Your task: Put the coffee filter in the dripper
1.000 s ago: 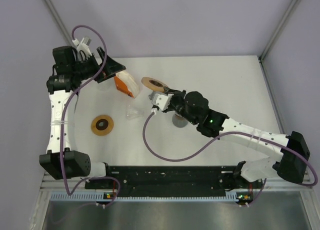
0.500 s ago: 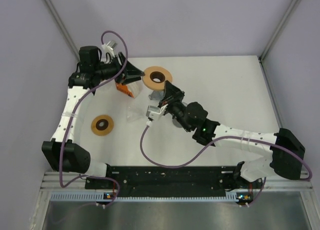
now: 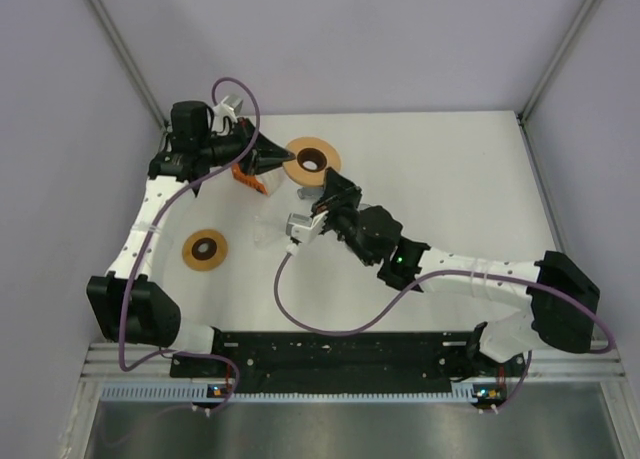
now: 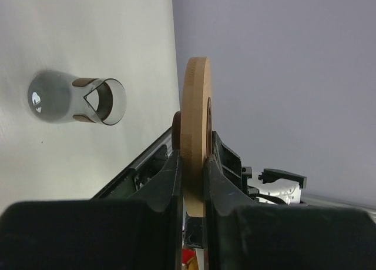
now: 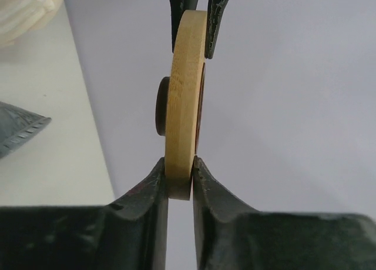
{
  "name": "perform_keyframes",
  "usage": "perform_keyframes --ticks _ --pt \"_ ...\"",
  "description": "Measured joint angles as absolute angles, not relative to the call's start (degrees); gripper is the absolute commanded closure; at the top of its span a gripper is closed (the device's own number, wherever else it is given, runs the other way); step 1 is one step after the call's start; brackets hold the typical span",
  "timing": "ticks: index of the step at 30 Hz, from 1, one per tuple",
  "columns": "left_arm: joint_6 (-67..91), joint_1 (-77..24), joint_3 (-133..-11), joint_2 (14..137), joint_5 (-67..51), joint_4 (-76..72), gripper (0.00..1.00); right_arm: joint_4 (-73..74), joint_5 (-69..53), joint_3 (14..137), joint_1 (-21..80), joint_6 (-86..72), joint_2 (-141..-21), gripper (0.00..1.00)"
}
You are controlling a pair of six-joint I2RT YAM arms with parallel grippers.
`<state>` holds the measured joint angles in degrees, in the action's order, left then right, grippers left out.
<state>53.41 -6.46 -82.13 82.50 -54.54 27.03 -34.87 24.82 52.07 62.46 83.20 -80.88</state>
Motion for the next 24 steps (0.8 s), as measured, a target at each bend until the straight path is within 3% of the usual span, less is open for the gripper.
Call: perform_keyframes --ticks 2,3,7,12,16,20,24 --pt "53.2 -6.5 -81.6 82.5 -54.6 26.9 1.0 -31.3 25.3 53.4 62.6 78.4 -80.9 0.3" --pt "51.9 -6.5 -81.4 82.5 -54.5 26.6 1.0 -27.5 25.2 55.0 62.6 74.8 -80.9 0.19" --pt "48.0 -6.8 -80.7 82.7 -54.5 26.9 1.0 -10.2 21.4 64.7 62.5 58.3 -80.4 0.05" --pt "45.2 -6.9 -80.6 82.8 -54.1 27.0 1.0 5.7 9.7 72.4 59.3 36.8 -76.2 0.05" --pt "43.4 -7.4 -80.5 82.8 -53.6 27.0 1.0 11.8 0.1 78.2 49.2 18.8 -75.3 0.07" --pt "41.9 -8.7 -80.1 82.8 -53.0 27.0 1.0 17.3 -0.6 85.6 44.3 6.5 -77.3 0.02" --pt "41.1 -9.5 -80.1 82.3 -52.9 27.1 1.0 21.6 -1.4 92.4 44.6 0.0 -82.1 0.06"
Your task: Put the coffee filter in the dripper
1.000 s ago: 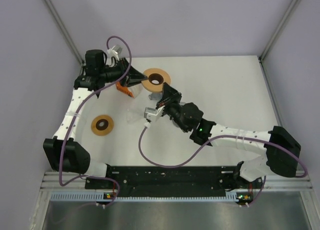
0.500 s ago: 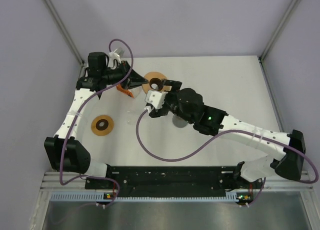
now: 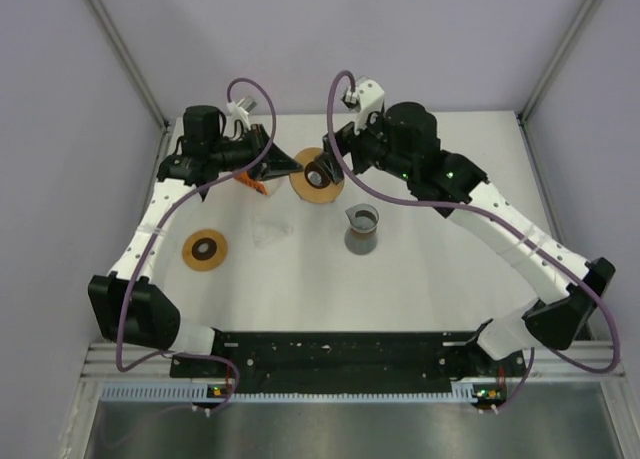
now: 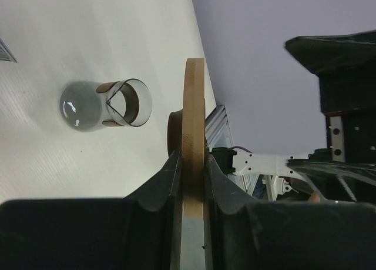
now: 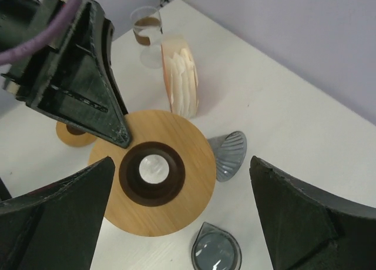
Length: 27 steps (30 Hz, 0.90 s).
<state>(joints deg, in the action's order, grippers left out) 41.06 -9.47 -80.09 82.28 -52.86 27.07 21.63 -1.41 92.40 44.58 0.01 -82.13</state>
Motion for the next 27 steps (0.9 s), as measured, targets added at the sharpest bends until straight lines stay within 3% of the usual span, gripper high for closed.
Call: perform_keyframes --ticks 8,14,16,22,23,25,27 --pt "40.5 -9.5 -80.0 81.2 -52.9 27.0 1.0 29.3 -0.6 92.9 44.6 -4.2 -88.3 0.26" --pt "40.5 -9.6 -80.0 81.2 -52.9 27.0 1.0 30.9 -0.1 94.3 44.6 -4.8 -90.5 0.34" --pt "40.5 -9.6 -80.0 81.2 -53.0 27.0 1.0 30.8 -0.1 95.1 44.6 -4.8 -91.4 0.43" --pt "39.8 -9.6 -79.6 81.0 -53.2 27.0 1.0 30.9 0.4 95.7 44.2 -6.7 -92.7 0.92" --pt "39.4 -9.6 -79.6 81.0 -53.1 27.0 0.93 31.0 0.3 95.7 44.0 -6.8 -92.7 1.0" --pt "38.2 -9.6 -79.6 80.9 -52.5 27.2 0.6 31.3 0.1 95.7 43.9 -6.8 -92.7 1.0" --pt "36.4 -9.6 -79.9 80.8 -51.0 28.5 0.41 31.6 0.5 95.7 43.7 -6.8 -92.7 1.0"
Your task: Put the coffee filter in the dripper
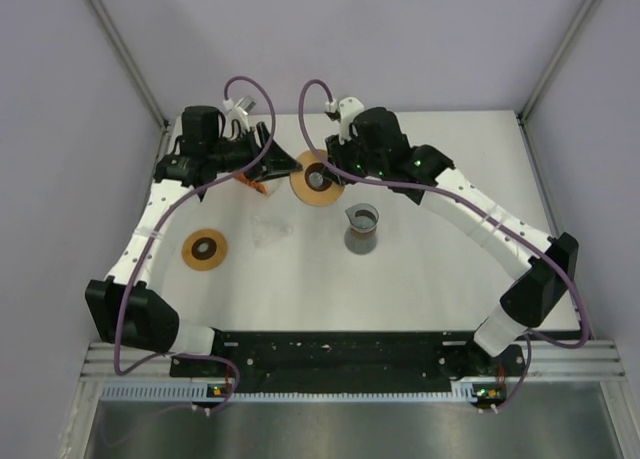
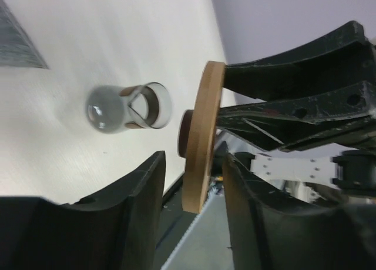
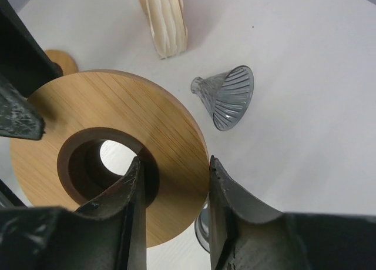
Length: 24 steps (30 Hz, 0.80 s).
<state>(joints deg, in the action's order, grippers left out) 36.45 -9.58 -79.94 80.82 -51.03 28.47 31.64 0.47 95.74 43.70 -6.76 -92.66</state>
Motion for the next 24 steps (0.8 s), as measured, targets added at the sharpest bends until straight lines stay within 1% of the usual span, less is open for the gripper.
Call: perform_keyframes --ticks 2,4,9,13,23,24 --pt "34.2 -9.8 -81.4 80.8 -46.8 31.7 0.32 33.2 1.5 95.7 43.6 -6.5 -92.5 1.0" --pt "31.5 -9.8 -83.2 80.8 -43.0 34.1 0.29 35.8 2.0 95.6 42.9 -6.4 -92.1 1.0" --pt "26.3 -8.7 -85.4 79.7 -35.4 36.3 0.28 42.6 1.1 93.4 37.6 -6.5 -90.4 1.0" --pt "24.3 -8.0 -85.4 79.0 -33.2 37.1 0.28 46.1 -0.1 90.7 34.3 -6.7 -90.4 1.0" --pt "22.3 -8.0 -85.4 78.0 -32.5 37.6 0.28 51.1 0.2 90.5 34.4 -6.2 -98.2 1.0" --pt "22.3 -8.0 -85.4 77.8 -32.5 37.6 0.28 51.3 0.4 90.4 34.4 -6.2 -98.6 0.99"
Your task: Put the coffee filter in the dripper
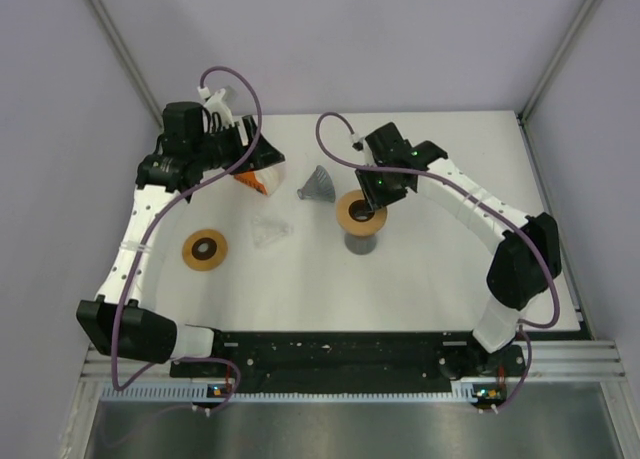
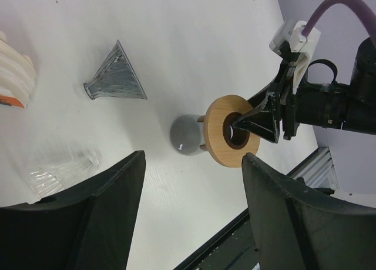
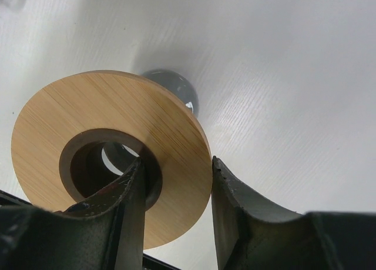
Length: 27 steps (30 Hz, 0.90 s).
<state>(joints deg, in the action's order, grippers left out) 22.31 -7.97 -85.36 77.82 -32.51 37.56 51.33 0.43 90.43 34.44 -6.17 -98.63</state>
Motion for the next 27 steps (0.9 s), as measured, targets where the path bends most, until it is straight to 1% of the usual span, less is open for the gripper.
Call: perform_keyframes --ticks 6,11,14,16,19,21,22,25,27 --pt "22.3 -8.0 -85.3 77.6 -32.5 37.5 0.29 51.9 1.5 90.4 34.4 -5.7 -99.1 0.84" --pt "22.3 -8.0 -85.1 77.6 -32.5 37.5 0.28 51.5 2.2 90.4 34.4 -5.5 -99.9 0.79" --pt "22.3 -8.0 -84.8 77.6 -32.5 37.5 0.29 51.1 2.2 90.4 34.4 -5.2 -100.9 0.73" --pt "22.3 -8.0 -84.7 77.6 -32.5 37.5 0.29 50.5 2.1 90.4 34.4 -5.1 -100.9 0.66" --pt "22.3 -8.0 -84.7 77.6 -32.6 37.5 0.29 50.1 2.1 90.4 34.4 -5.0 -100.9 0.5" --pt "22.2 -8.0 -84.5 77.6 -32.5 37.5 0.28 50.1 2.1 90.4 34.4 -4.7 -100.9 0.42" --pt "22.1 -8.0 -84.4 77.6 -32.5 37.3 0.28 50.0 2.0 90.4 34.4 -4.6 -100.9 0.39" --pt "21.8 -8.0 -83.6 77.6 -32.4 37.3 0.28 49.6 1.7 90.4 34.4 -4.5 -100.9 0.38" --pt "21.5 -8.0 -83.2 77.6 -32.1 37.3 0.28 49.3 1.4 90.4 34.4 -4.5 -100.9 0.34"
